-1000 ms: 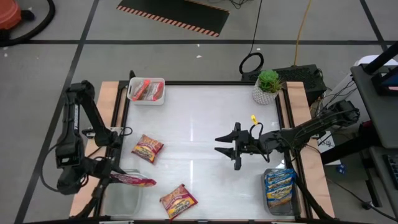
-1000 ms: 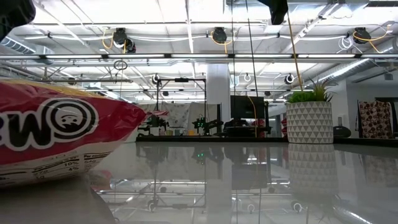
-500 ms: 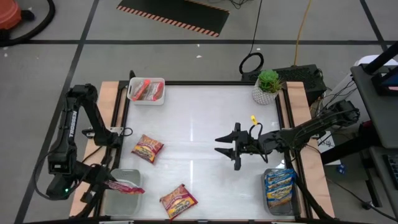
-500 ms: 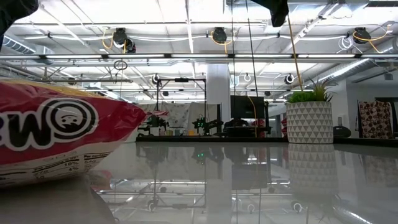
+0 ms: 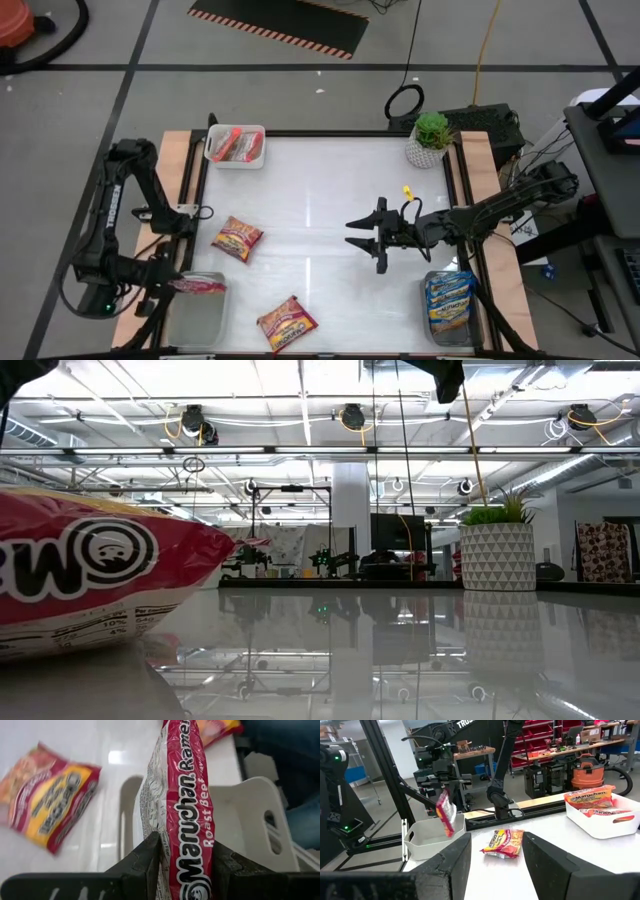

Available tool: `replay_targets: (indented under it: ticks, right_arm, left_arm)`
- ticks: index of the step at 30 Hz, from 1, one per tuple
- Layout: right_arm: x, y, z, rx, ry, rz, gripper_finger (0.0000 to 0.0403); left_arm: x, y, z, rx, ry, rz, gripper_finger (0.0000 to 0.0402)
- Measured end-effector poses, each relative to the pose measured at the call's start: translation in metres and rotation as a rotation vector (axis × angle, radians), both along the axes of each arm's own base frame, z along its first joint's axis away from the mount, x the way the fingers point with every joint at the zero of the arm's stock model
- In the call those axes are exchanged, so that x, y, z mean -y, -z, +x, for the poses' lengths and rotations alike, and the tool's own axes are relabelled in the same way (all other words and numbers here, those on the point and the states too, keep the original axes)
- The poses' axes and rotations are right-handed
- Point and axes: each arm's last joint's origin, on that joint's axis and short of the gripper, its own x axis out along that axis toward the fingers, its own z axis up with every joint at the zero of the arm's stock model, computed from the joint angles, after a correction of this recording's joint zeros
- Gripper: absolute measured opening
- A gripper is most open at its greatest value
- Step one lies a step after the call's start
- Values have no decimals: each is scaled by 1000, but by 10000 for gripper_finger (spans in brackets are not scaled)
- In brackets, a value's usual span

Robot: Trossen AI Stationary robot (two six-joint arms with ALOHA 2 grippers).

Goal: Sort Maruchan noodles
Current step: Put the bottom right red noodle pack into the gray bin

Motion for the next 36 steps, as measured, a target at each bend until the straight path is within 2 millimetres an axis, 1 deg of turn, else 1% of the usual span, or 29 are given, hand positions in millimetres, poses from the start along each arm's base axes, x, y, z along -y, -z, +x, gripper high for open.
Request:
replay_targets:
  ticks: [2,5,9,13,24,28,32,36]
  right_arm:
    - [0,0,0,0,0,0,169]
    - [0,0,0,-1,0,0,169]
    - [0,0,0,-1,0,0,169]
    - [0,0,0,0,0,0,169]
    - [0,0,0,0,4,-1,169]
    - [0,0,0,0,5,0,169]
    - [0,0,0,0,5,-1,169]
    - [0,0,0,0,5,-1,169]
  left_arm:
    - [0,2,-2,-39,-28,6,113]
    - [2,6,-4,-67,-25,30,113]
    - [5,10,-5,-65,26,93,113]
    - [3,13,-3,-67,-3,145,113]
    - [-1,16,15,-67,-108,191,113]
    - [-2,16,22,-65,-114,212,113]
    - [-2,16,26,-65,-119,225,113]
    - [-3,16,29,-67,-159,216,113]
